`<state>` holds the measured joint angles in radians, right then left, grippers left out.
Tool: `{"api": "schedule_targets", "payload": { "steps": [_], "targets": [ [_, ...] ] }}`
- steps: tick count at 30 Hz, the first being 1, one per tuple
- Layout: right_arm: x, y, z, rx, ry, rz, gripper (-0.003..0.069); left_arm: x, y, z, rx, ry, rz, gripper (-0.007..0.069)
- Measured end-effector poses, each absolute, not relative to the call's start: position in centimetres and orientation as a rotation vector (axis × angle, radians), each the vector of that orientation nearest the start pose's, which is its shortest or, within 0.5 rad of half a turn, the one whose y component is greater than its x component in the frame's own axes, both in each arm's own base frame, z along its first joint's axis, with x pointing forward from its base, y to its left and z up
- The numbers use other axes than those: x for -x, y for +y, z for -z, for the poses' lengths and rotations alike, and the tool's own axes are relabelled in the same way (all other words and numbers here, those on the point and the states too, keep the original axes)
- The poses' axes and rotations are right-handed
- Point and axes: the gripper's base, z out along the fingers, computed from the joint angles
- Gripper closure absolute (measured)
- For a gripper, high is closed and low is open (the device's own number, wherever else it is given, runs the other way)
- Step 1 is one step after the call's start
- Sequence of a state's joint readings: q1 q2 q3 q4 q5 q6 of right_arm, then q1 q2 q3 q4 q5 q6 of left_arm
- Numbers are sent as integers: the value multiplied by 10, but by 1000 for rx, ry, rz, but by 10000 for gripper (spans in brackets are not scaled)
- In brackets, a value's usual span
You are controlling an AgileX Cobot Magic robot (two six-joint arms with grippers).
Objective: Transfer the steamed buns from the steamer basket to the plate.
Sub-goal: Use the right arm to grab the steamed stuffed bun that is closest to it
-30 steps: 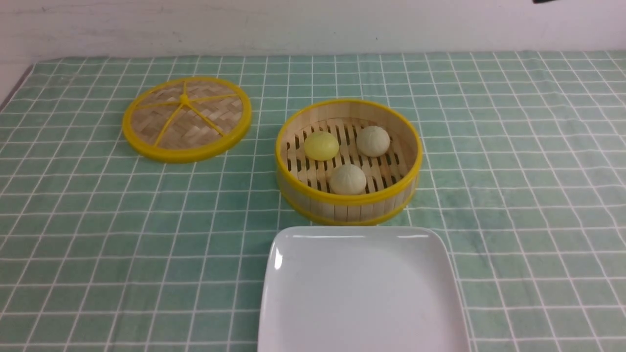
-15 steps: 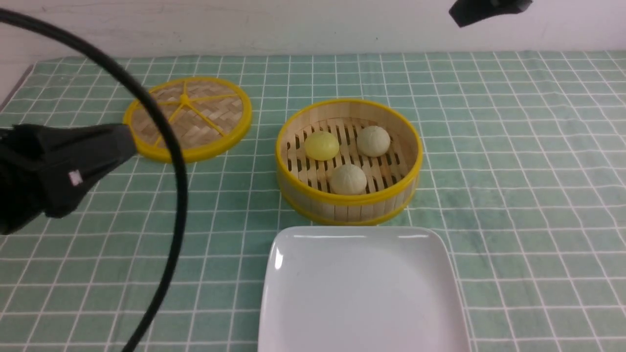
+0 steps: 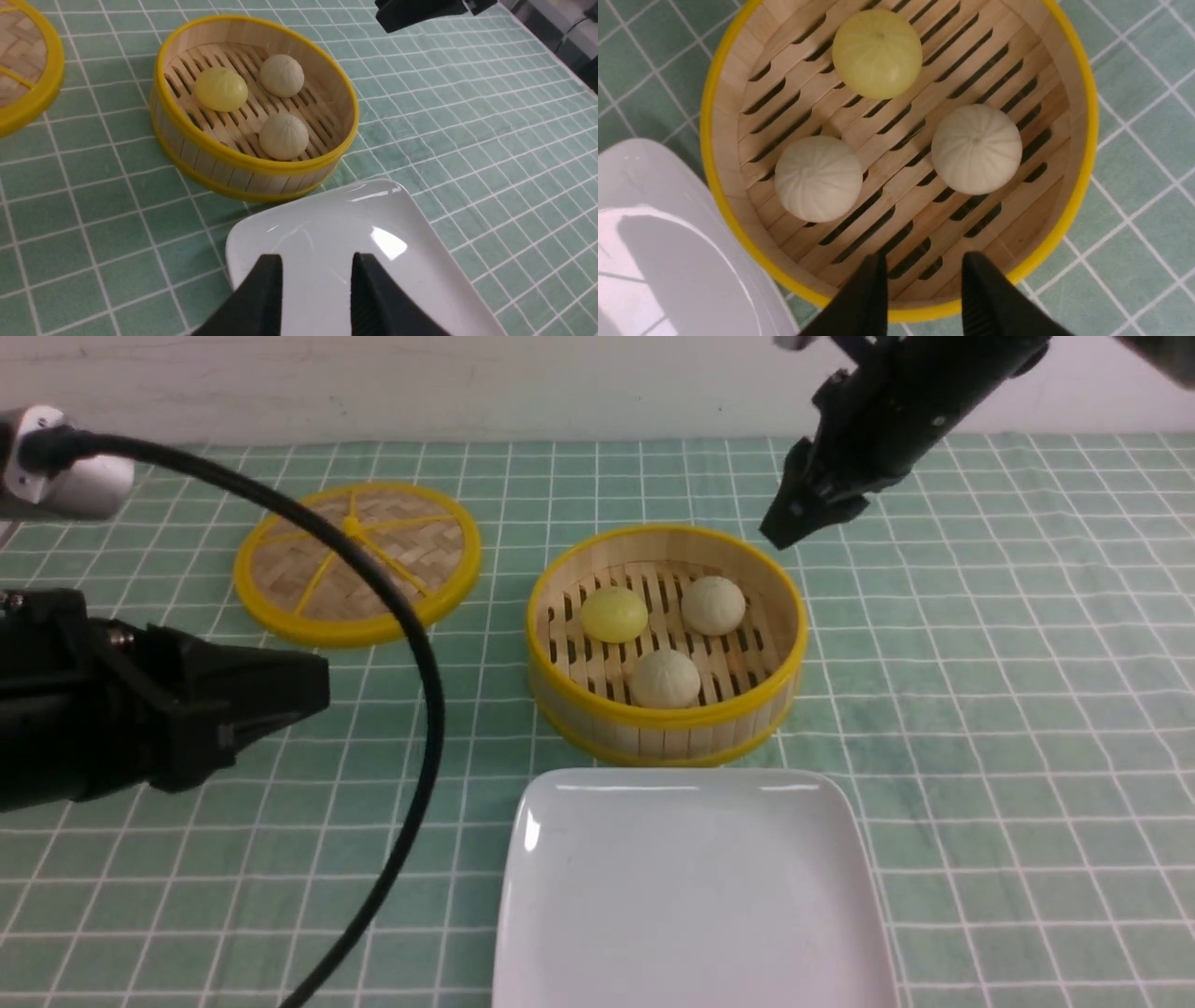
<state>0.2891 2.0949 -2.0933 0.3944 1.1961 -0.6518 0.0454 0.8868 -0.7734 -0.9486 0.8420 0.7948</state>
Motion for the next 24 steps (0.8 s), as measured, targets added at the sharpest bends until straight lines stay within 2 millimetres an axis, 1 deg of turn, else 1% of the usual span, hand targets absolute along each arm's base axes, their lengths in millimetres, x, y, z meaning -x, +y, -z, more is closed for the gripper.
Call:
{"api": "schedule_targets", "payload": {
  "steps": [1,4,5,6,8,9,11,13,14,16,20,22,24],
  "targets": [
    [-436,170,-310,1130,2333,-402,382,-164,-48,-340,-377,2077,643,384],
    [-439,186,-300,1163,2291,-383,315,-163,-47,-338,-397,2091,630,384],
    [-440,190,-299,1161,2280,-377,294,-163,-47,-338,-406,2098,623,384],
    [-440,191,-298,1163,2279,-378,290,-163,-47,-338,-406,2099,622,384],
    [-445,199,-288,1157,2265,-366,247,-162,-47,-336,-425,2114,611,384],
    [-445,199,-288,1158,2264,-366,244,-162,-47,-336,-426,2115,609,384],
    [-454,203,-272,1138,2263,-343,226,-162,-46,-335,-443,2128,594,384],
    [-460,203,-261,1113,2278,-323,223,-161,-46,-334,-454,2135,580,384],
    [-460,203,-260,1110,2280,-318,223,-161,-46,-334,-454,2136,579,384],
    [-466,202,-248,1091,2302,-284,223,-161,-45,-333,-461,2140,570,384],
    [-471,201,-236,1091,2310,-245,222,-161,-45,-333,-464,2143,568,384],
    [-472,202,-234,1088,2314,-243,222,-161,-45,-333,-465,2144,566,384],
    [-473,202,-228,1079,2333,-246,223,-161,-45,-332,-469,2147,558,384]
  ]
}}
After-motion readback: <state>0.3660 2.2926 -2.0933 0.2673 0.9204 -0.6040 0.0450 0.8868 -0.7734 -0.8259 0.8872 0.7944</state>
